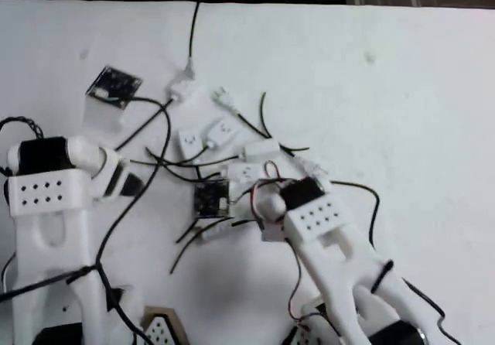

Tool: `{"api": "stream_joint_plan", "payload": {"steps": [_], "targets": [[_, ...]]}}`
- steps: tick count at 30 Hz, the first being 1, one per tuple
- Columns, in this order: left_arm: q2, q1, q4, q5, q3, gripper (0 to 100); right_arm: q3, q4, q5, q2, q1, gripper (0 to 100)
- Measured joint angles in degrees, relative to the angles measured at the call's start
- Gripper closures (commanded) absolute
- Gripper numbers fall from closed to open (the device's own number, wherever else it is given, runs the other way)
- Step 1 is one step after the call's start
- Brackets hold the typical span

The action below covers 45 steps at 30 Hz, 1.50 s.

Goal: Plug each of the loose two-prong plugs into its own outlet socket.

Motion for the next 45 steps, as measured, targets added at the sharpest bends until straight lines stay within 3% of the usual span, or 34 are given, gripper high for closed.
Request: {"api": "stream_joint_plan", "payload": {"steps": [14,20,26,33,45], "targets": [[0.0,-3.96,-9.76,0.0,13.01,74,-3.43,-7.74,1.14,16.35,0.0,84.2],[0.0,-3.96,-10.55,0.0,14.24,74,-3.43,-12.57,1.14,20.4,0.0,98.2],[0.0,-3.96,-10.55,0.0,14.24,74,-4.13,-15.12,1.32,21.89,0.44,98.1],[0.0,-3.96,-10.55,0.0,14.24,74,-4.04,-10.81,0.7,8.35,2.37,98.1],[-16.7,-3.96,-6.68,0.79,16.62,74,-4.04,2.81,-16.26,-23.21,1.76,98.1]]}}
